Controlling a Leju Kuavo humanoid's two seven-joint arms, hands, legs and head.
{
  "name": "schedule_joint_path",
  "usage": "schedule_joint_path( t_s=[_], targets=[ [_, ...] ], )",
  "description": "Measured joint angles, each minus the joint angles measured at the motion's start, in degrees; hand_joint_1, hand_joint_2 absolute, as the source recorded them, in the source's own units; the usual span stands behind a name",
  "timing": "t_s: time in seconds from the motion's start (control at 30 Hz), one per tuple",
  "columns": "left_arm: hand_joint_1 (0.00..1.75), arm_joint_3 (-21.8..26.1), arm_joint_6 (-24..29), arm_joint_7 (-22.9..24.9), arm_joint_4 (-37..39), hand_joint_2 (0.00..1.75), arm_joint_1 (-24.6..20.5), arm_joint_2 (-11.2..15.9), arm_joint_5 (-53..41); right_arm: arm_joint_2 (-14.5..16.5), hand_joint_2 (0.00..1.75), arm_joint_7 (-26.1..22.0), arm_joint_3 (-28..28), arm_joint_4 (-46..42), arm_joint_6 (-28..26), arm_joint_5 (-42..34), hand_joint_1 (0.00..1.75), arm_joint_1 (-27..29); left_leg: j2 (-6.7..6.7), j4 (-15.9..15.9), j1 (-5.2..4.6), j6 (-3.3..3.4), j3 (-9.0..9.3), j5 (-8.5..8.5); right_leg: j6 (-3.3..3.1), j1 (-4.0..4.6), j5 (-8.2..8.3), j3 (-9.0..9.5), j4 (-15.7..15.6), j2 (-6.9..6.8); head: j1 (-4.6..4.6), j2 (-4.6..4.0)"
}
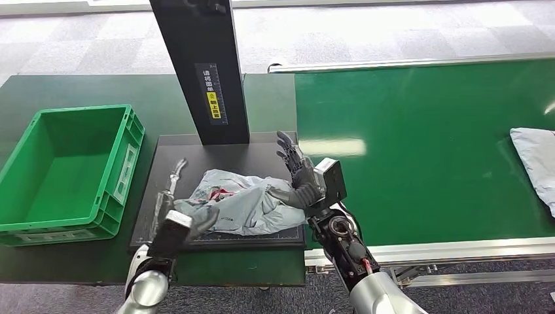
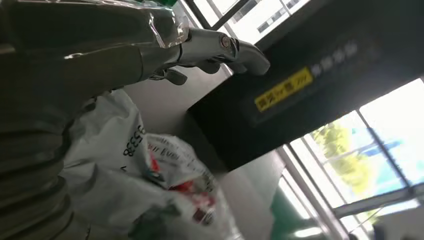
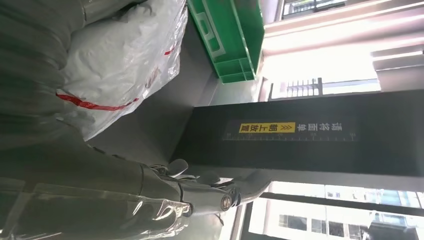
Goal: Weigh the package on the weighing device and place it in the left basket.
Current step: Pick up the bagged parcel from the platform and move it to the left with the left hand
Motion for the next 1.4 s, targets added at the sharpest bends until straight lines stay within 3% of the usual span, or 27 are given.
schedule_joint_path(
  t_s=[0.13, 0.33, 0.37, 0.47, 0.5, 0.9, 1.3, 1.4],
  targets=[
    [0.0, -3.9, -3.7, 5.7, 3.3, 1.75, -0.5, 1.1, -14.8, -0.4, 1.75, 0.3, -1.0, -0.8, 1.3, -0.9, 0.0, 0.3, 0.0, 0.0, 0.0, 0.0, -0.01, 0.0, 0.0, 0.0, 0.0, -0.02, 0.0, 0.0, 0.0, -0.01],
    [0.0, -7.1, -9.7, 7.5, 5.9, 1.75, -0.8, 1.8, -21.2, -0.7, 1.75, 0.6, -1.5, -2.3, 1.7, -0.8, 0.0, 1.6, -0.01, 0.0, 0.01, 0.0, -0.03, 0.0, 0.0, 0.01, 0.0, -0.03, 0.0, 0.0, -0.01, 0.0],
    [0.17, -7.3, -10.6, 7.3, 6.1, 1.75, -0.8, 2.0, -21.3, -0.8, 1.75, 0.6, -1.5, -2.6, 1.8, -0.8, 0.0, 1.9, -0.01, 0.0, 0.01, 0.0, -0.04, 0.0, 0.0, 0.01, 0.0, -0.03, 0.0, 0.0, 0.0, 0.0],
    [1.44, -7.4, -13.0, 5.1, 6.4, 1.75, -0.9, 2.2, -19.7, -0.8, 1.75, 0.8, -1.6, -3.8, 1.9, -0.6, 0.0, 2.8, -0.01, 0.0, 0.01, 0.0, -0.04, 0.0, 0.0, 0.01, 0.0, -0.03, 0.0, 0.0, 0.0, -0.01],
    [1.71, -7.4, -13.1, 4.1, 6.4, 1.75, -0.9, 2.3, -18.8, -0.8, 1.75, 0.9, -1.7, -4.3, 2.0, -0.6, 0.0, 3.1, -0.01, 0.0, 0.0, 0.0, -0.04, 0.0, 0.0, 0.01, 0.0, -0.03, 0.0, 0.0, 0.0, -0.01],
    [1.75, -3.7, -3.1, -4.5, 1.8, 1.75, 0.2, 1.0, -2.7, -1.0, 1.75, 1.9, -3.0, -9.1, 2.6, -0.4, 0.0, 6.3, 0.0, 0.0, 0.01, 0.0, -0.08, 0.0, 0.0, 0.01, 0.0, -0.07, 0.0, 0.0, 0.0, 0.01],
    [1.75, 1.8, 6.2, -9.7, -4.3, 1.75, 2.2, -1.4, 6.8, -0.7, 1.75, 1.7, -3.1, -8.7, 2.6, -1.2, 0.0, 5.2, -0.02, 0.0, 0.01, 0.0, -0.12, 0.0, 0.0, 0.01, 0.0, -0.08, 0.0, 0.0, 0.01, 0.0],
    [1.75, 2.8, 9.6, -13.3, -6.0, 1.75, 2.8, -1.9, 10.1, -0.5, 1.75, 1.6, -3.1, -8.3, 2.6, -1.5, 0.0, 4.9, 0.01, 0.0, 0.01, 0.0, -0.13, 0.0, 0.0, 0.01, 0.0, -0.09, 0.0, 0.0, 0.01, 0.0]
  ],
)
